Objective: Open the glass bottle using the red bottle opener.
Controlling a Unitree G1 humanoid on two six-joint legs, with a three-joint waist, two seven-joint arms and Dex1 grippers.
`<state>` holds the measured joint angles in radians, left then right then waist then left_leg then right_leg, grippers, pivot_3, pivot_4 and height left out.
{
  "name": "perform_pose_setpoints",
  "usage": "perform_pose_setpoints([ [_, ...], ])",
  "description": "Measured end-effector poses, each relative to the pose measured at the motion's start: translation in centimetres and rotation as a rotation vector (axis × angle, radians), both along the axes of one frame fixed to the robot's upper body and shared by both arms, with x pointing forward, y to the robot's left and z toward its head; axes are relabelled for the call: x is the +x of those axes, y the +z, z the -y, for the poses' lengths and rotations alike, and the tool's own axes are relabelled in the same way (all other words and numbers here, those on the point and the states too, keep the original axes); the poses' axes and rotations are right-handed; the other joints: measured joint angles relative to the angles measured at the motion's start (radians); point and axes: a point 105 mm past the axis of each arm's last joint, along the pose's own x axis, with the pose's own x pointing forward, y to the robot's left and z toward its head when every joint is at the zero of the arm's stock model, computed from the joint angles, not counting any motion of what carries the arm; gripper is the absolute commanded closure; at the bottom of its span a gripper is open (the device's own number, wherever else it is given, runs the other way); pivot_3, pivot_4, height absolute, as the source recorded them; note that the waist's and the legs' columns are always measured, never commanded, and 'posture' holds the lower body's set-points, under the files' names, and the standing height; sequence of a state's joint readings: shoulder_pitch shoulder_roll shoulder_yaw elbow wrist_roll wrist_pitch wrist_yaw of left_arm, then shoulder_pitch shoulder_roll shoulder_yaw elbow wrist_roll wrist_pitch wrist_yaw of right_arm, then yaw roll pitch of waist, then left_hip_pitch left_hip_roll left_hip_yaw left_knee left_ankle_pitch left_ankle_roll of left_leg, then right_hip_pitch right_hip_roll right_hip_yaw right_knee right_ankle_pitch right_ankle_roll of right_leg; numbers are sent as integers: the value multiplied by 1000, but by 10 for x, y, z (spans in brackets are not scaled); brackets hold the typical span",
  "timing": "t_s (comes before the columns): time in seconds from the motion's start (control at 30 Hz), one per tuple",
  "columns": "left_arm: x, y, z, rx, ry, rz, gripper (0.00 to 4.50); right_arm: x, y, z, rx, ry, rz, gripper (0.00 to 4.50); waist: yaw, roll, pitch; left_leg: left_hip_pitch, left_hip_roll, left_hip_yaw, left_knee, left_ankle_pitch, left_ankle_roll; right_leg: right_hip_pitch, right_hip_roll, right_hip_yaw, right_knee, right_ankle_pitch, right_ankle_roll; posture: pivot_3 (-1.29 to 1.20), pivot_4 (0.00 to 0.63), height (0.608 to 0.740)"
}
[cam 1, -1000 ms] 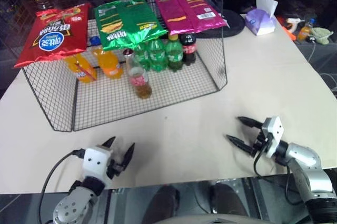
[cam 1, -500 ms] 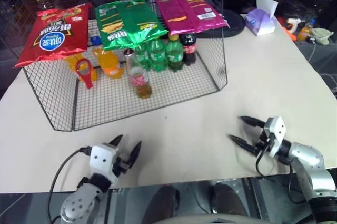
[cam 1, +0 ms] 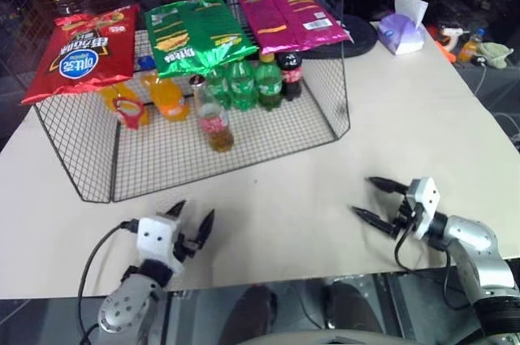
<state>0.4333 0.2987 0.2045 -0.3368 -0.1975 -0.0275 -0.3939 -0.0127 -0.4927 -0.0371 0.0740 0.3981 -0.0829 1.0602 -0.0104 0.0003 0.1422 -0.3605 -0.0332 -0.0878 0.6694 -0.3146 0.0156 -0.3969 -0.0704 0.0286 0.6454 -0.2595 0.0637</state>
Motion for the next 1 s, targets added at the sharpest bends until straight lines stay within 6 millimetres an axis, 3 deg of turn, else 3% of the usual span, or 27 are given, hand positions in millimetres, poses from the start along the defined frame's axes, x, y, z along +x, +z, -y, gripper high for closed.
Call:
perform_pose_setpoints([
  [0.07, 8, 10, -13, 21, 64, 50, 1034, -6, 9, -15, 38, 77, 3, 36, 0, 0, 0, 0, 0, -1, 0, 0, 0, 0, 0, 0, 0, 0, 0, 0, 150, 740],
  [0.17, 23, 38, -37, 60, 185, 169, 1034, -12, 41, -42, 120, 212, 57, 36, 0, 0, 0, 0, 0, -1, 1, 0, 0, 0, 0, -1, 1, 0, 0, 0, 150, 740],
  [0.33, 34, 59, -51, 55, 260, 238, 1034, -15, 68, -57, 223, 261, 99, 36, 4, -2, 0, -2, -1, -2, 1, 0, 0, -1, 0, -2, 0, 0, 0, 0, 150, 740],
  [0.57, 58, 106, -71, 85, 336, 367, 1034, -23, 102, -74, 277, 353, 189, 36, 4, -2, 0, -2, -1, -3, 1, 0, 0, -1, 1, -2, 0, 0, 0, 0, 150, 740],
  [0.73, 71, 113, -78, 92, 345, 374, 1034, -25, 114, -81, 286, 368, 220, 36, 1, -2, 1, -2, -2, -3, 1, 0, 0, -1, 1, -2, 0, 0, 0, 0, 150, 740],
  [1.0, 85, 115, -84, 86, 355, 372, 1034, -23, 114, -81, 287, 348, 212, 36, 1, -3, 1, -2, -2, -3, 1, 0, 0, -1, 1, -3, 1, 0, 0, 0, 150, 740],
])
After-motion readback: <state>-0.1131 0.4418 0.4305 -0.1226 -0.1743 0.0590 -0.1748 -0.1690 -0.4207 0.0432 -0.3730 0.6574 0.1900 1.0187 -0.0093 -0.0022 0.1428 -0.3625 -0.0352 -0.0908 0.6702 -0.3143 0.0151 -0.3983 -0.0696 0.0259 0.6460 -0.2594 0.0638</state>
